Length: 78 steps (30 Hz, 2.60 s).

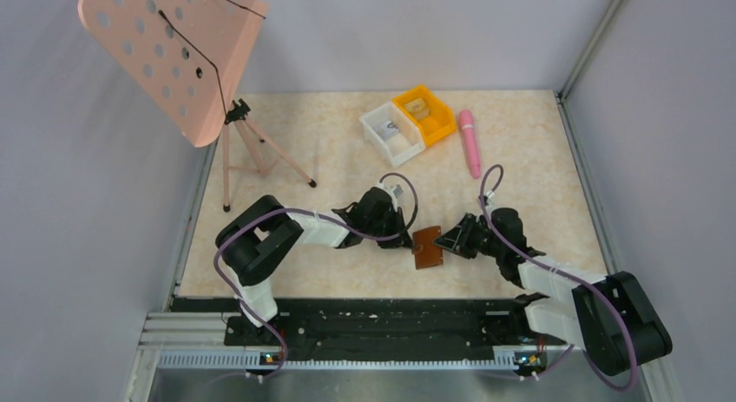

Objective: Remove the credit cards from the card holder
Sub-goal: Pick up the card holder from the center of the board, then open the card holder at the center of the board.

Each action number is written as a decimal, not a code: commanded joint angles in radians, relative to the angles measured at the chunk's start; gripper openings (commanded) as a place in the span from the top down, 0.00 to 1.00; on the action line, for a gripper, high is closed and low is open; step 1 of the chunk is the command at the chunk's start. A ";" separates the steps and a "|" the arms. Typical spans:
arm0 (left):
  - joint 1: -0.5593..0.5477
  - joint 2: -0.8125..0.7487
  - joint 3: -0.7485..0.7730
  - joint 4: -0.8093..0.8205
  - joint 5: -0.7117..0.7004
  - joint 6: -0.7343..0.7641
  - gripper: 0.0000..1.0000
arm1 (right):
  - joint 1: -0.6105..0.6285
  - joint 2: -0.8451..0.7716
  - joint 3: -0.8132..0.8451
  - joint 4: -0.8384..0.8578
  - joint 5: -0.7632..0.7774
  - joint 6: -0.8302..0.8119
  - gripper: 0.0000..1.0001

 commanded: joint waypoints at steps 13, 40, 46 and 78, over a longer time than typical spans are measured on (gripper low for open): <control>-0.088 -0.223 0.075 -0.299 -0.234 0.138 0.57 | -0.003 -0.154 -0.099 0.101 0.016 0.173 1.00; -0.211 -0.004 0.298 -0.437 -0.341 0.172 0.57 | 0.072 -0.357 -0.119 -0.102 0.165 0.219 1.00; -0.211 0.015 0.301 -0.426 -0.332 0.174 0.62 | 0.080 -0.336 -0.126 -0.080 0.165 0.212 1.00; -0.211 -0.058 0.304 -0.562 -0.454 0.209 1.00 | 0.083 -0.350 -0.101 -0.155 0.183 0.149 1.00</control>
